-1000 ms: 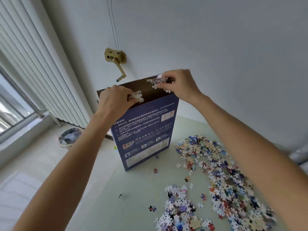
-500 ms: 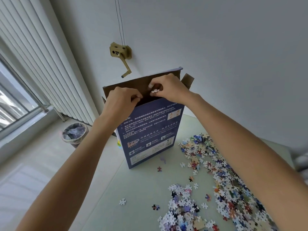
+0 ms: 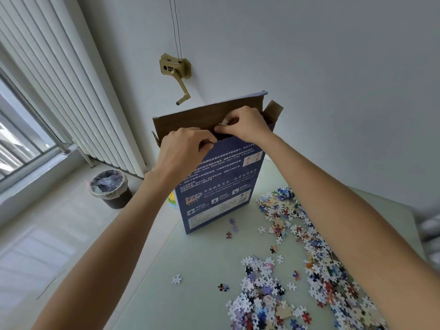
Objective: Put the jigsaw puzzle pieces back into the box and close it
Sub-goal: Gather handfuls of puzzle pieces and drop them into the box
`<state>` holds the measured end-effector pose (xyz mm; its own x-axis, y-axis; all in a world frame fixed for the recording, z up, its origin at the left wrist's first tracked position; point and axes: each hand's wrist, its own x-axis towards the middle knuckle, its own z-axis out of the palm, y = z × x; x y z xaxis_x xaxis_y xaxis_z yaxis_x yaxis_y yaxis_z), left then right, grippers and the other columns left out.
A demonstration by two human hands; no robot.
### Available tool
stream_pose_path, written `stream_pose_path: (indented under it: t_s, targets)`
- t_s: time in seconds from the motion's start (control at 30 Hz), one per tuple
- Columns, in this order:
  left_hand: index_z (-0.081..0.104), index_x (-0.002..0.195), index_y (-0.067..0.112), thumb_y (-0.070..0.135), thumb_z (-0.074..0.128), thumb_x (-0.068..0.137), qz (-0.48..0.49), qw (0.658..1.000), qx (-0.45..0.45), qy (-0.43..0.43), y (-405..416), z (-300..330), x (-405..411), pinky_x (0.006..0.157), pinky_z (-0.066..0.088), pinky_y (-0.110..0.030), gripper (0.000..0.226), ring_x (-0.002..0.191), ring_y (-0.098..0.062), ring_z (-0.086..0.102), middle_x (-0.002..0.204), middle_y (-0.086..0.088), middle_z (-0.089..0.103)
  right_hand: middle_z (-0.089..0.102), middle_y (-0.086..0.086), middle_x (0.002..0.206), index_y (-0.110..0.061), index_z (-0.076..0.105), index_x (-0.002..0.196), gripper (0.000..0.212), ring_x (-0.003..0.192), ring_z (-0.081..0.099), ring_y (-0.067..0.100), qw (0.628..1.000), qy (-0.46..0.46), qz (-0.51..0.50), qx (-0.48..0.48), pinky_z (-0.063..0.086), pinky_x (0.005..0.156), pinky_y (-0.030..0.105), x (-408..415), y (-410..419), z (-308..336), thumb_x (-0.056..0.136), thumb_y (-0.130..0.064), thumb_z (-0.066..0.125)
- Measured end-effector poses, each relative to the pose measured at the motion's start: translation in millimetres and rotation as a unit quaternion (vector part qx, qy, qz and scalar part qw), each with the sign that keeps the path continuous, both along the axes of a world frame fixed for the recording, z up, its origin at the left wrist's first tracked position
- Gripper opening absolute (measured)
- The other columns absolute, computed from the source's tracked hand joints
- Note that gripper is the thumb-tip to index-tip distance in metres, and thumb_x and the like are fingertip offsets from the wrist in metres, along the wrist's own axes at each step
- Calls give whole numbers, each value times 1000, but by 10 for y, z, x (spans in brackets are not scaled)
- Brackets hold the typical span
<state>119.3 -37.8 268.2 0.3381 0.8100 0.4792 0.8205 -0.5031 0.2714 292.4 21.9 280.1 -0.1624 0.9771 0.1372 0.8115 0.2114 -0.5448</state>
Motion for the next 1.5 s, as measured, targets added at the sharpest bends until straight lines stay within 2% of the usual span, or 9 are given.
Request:
stream_pose_path:
  t_s: [0.13, 0.3, 0.47, 0.6, 0.8, 0.97, 1.13, 1.3, 1.5]
  targets:
    - [69, 106, 24, 24, 57, 92, 4, 1000, 7, -1, 7, -14, -2, 63, 46, -24, 19, 79, -16, 64, 98, 3, 69, 67, -1, 103, -28, 69, 90, 44, 105, 55, 22, 997, -67, 2, -32, 31, 102, 51, -67, -24, 11, 92, -57, 37]
    - [68, 107, 20, 22, 56, 92, -5, 1000, 28, -6, 6, -48, 1, 65, 48, -25, 19, 82, -18, 65, 99, 1, 69, 68, -1, 103, -22, 68, 97, 36, 103, 56, 20, 996, -62, -18, 68, 37, 99, 49, -50, -119, -7, 91, -51, 46]
    - [66, 108, 13, 23, 55, 92, 6, 991, 128, -27, -162, -147, 37, 70, 49, -28, 21, 89, -21, 63, 99, -5, 69, 68, 4, 101, -12, 68, 99, 23, 94, 56, 15, 959, 31, -24, 282, 45, 77, 18, 101, -609, -241, 90, -30, 56]
    - [68, 102, 8, 18, 55, 92, -83, 976, 193, -51, -437, -499, 65, 73, 43, -18, 20, 88, -14, 57, 94, -5, 70, 68, 4, 98, -8, 67, 101, 20, 88, 56, 10, 966, 57, -41, 248, 38, 74, 2, 316, -1157, -807, 91, -21, 57]
    - [62, 112, 16, 23, 57, 89, 11, 991, -110, -70, -1087, -1898, -161, 78, 55, -35, 24, 99, -21, 59, 111, -2, 65, 68, 6, 106, -6, 65, 111, 22, 93, 63, 16, 1000, 31, 1, 4, 48, 80, 22, 518, -1622, -1929, 90, -9, 56]
    - [25, 146, 13, 37, 52, 92, 129, 905, -406, 11, -1546, -2751, -378, 111, 24, -34, 65, 139, -24, 22, 151, -8, 26, 52, 4, 134, -10, 51, 129, 36, 121, 51, 18, 993, -53, 42, -100, 32, 94, 17, 517, -1422, -2602, 94, -15, 50]
    - [2, 150, 14, 53, 44, 91, 140, 869, -470, 66, -1845, -3127, -339, 118, 1, -34, 82, 143, -23, -16, 156, -9, -13, 2, 8, 157, -12, 17, 147, 61, 144, 0, 23, 968, -149, 57, -194, 6, 116, 40, 371, -1113, -3139, 97, -36, 41]
    - [-12, 146, 23, 80, 4, 69, 73, 884, -447, 113, -2023, -3214, -16, 113, -11, -30, 98, 137, -21, -31, 146, -5, -33, -10, 1, 157, -17, 7, 149, 65, 143, -12, 19, 946, -202, 166, -193, -2, 117, 45, 316, -1372, -3426, 96, -43, 35]
    - [-19, 145, 22, 72, 15, 86, -51, 885, -423, 187, -2051, -3229, 483, 114, -14, -34, 84, 136, -21, -33, 148, -9, -33, -21, -5, 153, -21, -10, 147, 66, 140, -22, 12, 939, -194, 182, -219, -13, 115, 34, 738, -2301, -3359, 95, -52, 14]
